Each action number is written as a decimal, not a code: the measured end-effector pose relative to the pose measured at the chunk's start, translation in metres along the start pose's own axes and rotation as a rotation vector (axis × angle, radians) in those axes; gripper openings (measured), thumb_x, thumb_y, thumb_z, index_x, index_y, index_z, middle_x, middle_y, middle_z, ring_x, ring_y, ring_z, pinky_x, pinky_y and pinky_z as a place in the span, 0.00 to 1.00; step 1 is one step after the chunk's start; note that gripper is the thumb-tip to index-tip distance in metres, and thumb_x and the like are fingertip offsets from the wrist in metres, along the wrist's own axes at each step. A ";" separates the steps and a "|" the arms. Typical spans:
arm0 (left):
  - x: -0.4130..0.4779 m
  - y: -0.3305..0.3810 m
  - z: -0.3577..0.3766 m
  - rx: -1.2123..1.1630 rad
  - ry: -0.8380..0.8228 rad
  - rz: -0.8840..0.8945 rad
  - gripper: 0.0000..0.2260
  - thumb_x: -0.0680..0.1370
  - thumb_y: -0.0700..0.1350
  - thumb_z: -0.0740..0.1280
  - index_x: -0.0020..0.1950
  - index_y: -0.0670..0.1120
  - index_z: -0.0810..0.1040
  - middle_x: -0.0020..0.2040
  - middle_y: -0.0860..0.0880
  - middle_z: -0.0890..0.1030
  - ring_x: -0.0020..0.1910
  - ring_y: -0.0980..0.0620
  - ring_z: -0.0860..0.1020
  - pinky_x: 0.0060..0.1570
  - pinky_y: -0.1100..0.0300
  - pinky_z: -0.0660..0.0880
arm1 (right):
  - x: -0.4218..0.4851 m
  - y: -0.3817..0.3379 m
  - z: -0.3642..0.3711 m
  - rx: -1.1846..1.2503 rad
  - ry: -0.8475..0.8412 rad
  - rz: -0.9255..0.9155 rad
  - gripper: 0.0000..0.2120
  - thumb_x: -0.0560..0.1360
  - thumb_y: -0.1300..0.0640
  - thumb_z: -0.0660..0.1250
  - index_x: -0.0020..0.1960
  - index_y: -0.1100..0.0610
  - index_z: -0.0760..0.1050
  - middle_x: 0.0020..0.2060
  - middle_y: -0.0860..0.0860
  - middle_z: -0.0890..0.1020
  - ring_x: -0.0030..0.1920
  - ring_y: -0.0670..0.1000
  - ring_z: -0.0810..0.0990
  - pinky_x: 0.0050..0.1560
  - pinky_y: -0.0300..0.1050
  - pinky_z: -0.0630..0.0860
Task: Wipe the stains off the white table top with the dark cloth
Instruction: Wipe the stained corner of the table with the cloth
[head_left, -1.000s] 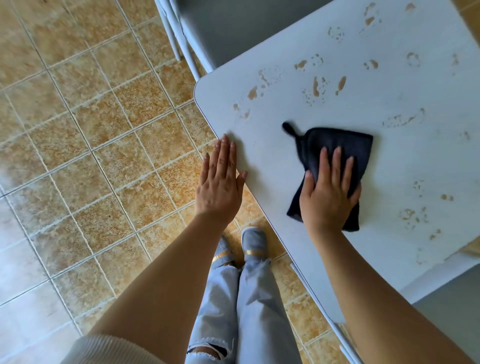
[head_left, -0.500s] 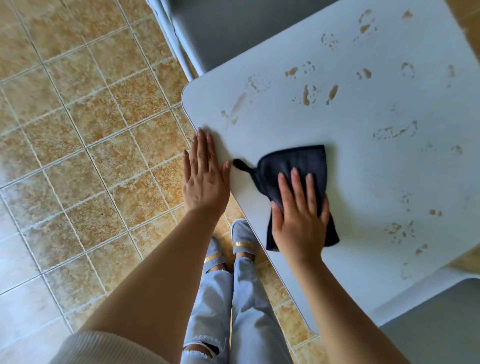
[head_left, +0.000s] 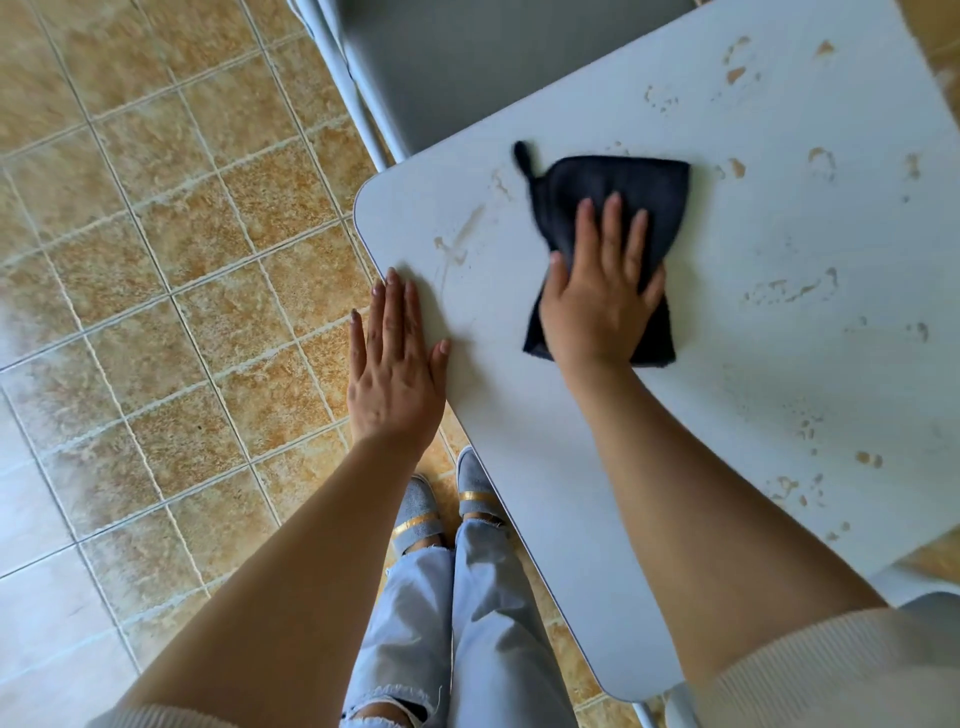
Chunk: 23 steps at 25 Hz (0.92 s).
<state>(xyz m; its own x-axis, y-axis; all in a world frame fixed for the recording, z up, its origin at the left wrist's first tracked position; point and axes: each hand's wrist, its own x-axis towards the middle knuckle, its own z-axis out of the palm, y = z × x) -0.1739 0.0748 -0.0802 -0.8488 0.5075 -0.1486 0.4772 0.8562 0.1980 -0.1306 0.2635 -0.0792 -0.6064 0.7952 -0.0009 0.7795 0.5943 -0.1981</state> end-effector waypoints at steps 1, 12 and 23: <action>0.002 0.000 -0.001 0.003 0.003 0.000 0.29 0.83 0.55 0.47 0.79 0.42 0.48 0.80 0.45 0.49 0.78 0.50 0.45 0.76 0.54 0.38 | -0.009 -0.009 0.003 0.003 0.020 -0.093 0.26 0.80 0.46 0.57 0.78 0.48 0.64 0.78 0.48 0.64 0.79 0.54 0.61 0.72 0.62 0.61; 0.012 0.002 -0.001 -0.041 0.013 0.001 0.28 0.84 0.54 0.49 0.79 0.42 0.47 0.80 0.45 0.48 0.78 0.51 0.44 0.77 0.53 0.43 | -0.013 0.057 -0.012 -0.102 0.005 -0.070 0.26 0.82 0.45 0.55 0.79 0.47 0.61 0.79 0.49 0.62 0.79 0.53 0.59 0.73 0.60 0.61; 0.011 0.001 -0.003 -0.010 -0.023 0.007 0.28 0.83 0.56 0.45 0.80 0.43 0.45 0.80 0.46 0.45 0.78 0.51 0.43 0.77 0.51 0.45 | 0.000 -0.008 0.005 -0.032 0.000 -0.433 0.23 0.82 0.47 0.57 0.77 0.48 0.65 0.77 0.48 0.66 0.78 0.53 0.63 0.72 0.59 0.63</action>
<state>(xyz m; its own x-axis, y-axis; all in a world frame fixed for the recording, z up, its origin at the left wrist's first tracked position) -0.1832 0.0806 -0.0787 -0.8400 0.5155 -0.1696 0.4806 0.8518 0.2087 -0.1375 0.2577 -0.0829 -0.8787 0.4714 0.0755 0.4575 0.8766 -0.1493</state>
